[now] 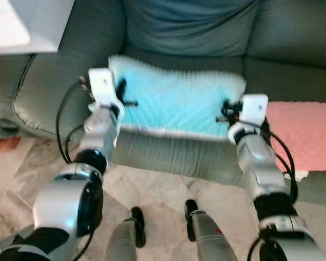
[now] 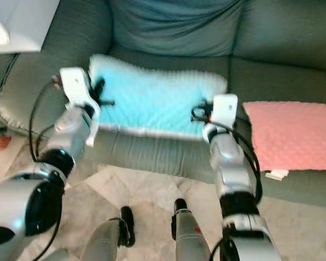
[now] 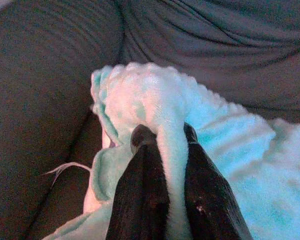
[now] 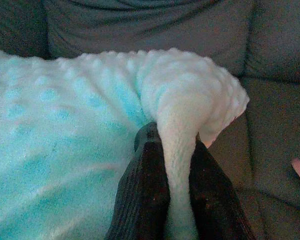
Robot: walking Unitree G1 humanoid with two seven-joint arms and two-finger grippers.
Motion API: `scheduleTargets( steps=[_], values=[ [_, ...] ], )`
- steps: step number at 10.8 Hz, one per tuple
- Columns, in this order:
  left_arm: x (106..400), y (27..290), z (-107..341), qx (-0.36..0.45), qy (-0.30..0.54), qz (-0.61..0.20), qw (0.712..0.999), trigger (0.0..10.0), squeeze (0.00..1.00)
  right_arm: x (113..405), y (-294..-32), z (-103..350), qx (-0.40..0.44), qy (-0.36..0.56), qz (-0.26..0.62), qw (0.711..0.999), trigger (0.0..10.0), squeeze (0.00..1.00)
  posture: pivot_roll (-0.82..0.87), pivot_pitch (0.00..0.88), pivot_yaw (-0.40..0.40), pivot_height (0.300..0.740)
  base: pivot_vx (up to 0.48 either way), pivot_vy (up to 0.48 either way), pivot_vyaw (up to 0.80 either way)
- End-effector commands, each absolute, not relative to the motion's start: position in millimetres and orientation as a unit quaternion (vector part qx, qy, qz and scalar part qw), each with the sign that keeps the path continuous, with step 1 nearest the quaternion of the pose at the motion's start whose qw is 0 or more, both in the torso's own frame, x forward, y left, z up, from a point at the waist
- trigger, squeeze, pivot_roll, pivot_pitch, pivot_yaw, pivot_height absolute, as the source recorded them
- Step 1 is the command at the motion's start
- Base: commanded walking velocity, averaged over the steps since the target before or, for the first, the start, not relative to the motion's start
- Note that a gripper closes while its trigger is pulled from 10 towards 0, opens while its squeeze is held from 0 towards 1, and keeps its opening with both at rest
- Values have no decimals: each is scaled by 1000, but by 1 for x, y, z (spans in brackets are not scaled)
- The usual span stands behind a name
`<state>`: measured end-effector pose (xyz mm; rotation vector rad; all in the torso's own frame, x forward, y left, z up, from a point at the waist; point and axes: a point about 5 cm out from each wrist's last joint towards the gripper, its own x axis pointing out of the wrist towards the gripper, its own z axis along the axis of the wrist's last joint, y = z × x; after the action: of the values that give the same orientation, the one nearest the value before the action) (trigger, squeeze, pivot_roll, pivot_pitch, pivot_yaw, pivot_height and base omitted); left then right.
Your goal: Move the pillow to the sofa
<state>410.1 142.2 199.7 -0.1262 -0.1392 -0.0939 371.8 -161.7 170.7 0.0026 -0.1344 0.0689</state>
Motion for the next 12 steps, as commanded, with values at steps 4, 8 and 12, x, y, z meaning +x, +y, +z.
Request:
scheduleTargets(
  steps=[4,8,12],
  values=[
    [413,136,208,-74,-74,-44,994,10000,1000,382,-152,172,15,-81,49,995,10000,1000,-260,538,84,740,0,0,0],
    [413,122,207,-79,-69,-58,993,10000,1000,380,-154,170,8,-98,42,994,10000,1000,-265,532,90,740,0,0,0],
    [411,119,200,-82,-60,-64,993,10000,1000,377,-147,165,10,-99,52,994,10000,1000,-270,525,84,740,0,0,0]
  ],
)
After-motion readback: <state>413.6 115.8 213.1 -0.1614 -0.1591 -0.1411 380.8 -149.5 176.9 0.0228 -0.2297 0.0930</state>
